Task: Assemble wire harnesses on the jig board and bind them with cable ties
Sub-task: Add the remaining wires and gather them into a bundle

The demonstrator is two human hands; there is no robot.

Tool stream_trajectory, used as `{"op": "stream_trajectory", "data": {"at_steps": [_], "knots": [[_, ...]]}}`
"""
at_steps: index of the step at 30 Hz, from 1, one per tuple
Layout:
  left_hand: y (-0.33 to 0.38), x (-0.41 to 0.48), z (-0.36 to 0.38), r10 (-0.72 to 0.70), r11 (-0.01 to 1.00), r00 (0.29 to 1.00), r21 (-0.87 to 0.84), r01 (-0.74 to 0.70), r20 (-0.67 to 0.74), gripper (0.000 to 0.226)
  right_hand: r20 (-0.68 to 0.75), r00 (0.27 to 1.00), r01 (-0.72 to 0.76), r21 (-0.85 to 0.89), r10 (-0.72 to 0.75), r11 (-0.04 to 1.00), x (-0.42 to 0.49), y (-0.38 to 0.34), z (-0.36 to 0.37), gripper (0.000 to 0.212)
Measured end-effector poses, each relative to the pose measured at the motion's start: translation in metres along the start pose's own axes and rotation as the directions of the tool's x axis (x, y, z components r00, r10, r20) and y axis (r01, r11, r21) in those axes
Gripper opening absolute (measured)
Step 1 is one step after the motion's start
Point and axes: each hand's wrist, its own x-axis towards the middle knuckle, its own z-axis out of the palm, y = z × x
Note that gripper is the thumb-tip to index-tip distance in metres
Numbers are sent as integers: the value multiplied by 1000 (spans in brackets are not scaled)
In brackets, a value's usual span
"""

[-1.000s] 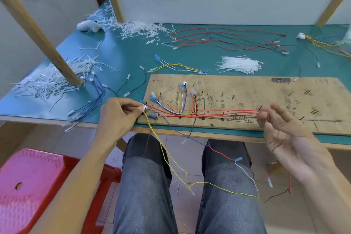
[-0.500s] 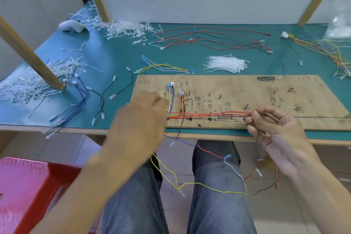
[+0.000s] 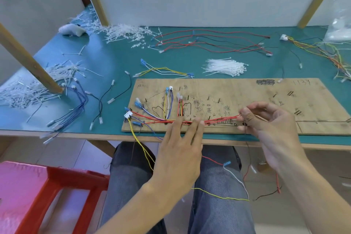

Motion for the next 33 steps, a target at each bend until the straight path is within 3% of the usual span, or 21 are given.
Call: {"op": "stream_trajectory", "data": {"at_steps": [6, 10, 12, 16, 20, 26, 33], "knots": [[-3, -4, 8, -56, 998, 997, -21, 55, -52, 61, -38, 998, 40, -67, -43, 997, 15, 7, 1, 11], [-8, -4, 17, -37, 999, 996, -3, 37, -76, 57, -71, 992, 88, -237, -108, 967, 27, 11, 6, 12], [-11, -4, 18, -20, 1000, 998, 19, 21, -64, 56, -74, 979, 144, -412, -190, 900, 36, 10, 11, 14], [-13, -3, 16, -5, 1000, 999, 29, 7, -54, 55, 37, 948, 242, -734, -318, 635, 57, 3, 25, 17], [-15, 0, 10, 3, 1000, 998, 27, -1, -55, 54, 83, 937, 268, -796, -339, 543, 70, 0, 36, 20], [-16, 1, 2, 7, 1000, 1000, 11, -7, 23, 54, 158, 954, 269, -826, -254, 496, 79, 1, 37, 18], [-19, -2, -2, -3, 1000, 998, -21, 4, 60, 56, 286, 927, 368, -816, -243, 446, 82, 0, 35, 13]]}}
